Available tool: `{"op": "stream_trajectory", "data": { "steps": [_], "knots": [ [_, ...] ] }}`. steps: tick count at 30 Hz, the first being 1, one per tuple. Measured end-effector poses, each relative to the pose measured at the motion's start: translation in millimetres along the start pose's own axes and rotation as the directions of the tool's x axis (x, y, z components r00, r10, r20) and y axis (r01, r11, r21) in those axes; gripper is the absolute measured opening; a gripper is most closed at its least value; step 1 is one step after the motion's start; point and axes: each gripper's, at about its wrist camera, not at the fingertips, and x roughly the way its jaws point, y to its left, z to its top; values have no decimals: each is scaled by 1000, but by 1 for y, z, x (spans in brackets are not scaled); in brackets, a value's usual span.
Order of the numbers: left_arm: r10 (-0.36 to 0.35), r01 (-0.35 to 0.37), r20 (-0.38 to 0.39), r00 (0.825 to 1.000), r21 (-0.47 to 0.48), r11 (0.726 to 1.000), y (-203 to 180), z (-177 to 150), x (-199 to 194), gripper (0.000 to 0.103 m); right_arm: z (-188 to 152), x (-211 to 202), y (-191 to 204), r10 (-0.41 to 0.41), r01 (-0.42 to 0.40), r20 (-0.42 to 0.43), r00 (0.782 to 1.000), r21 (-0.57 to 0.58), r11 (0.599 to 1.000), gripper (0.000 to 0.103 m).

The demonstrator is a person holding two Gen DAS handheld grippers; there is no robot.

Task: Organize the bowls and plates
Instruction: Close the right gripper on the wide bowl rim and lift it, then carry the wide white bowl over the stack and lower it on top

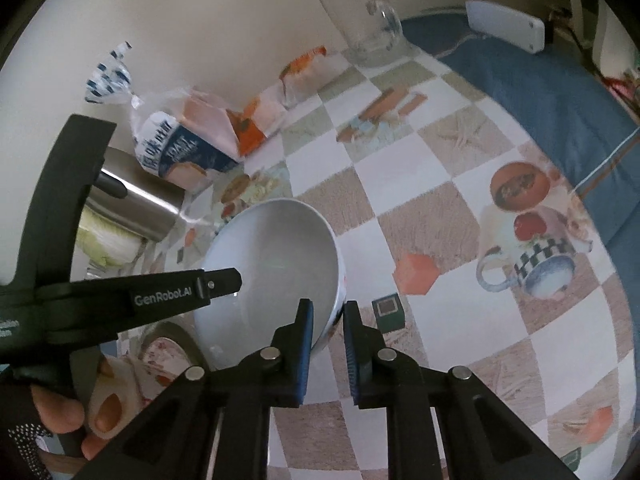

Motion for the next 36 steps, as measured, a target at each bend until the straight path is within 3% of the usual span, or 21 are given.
{"op": "stream_trajectory", "data": {
  "steps": [9,15,27,33,36],
  "knots": [
    [-53,52,138,989,5,999,16,-8,-75,14,8,-64,28,20,-11,126,992,-74,997,16],
    [-56,63,209,976,-30,998,48,-29,-115,14,-1,-93,66,40,-13,169,985,-159,987,16],
    [-68,109,260,963,-146,983,126,-85,-137,14,-37,-93,136,111,-73,106,988,-311,948,16],
    [-50,99,280,959,-166,981,142,-111,-136,14,-61,-80,156,102,-74,59,993,-358,931,16],
    [-81,143,303,950,-190,971,152,-125,-131,14,-68,-77,163,83,-57,53,995,-385,921,16]
  ]
}}
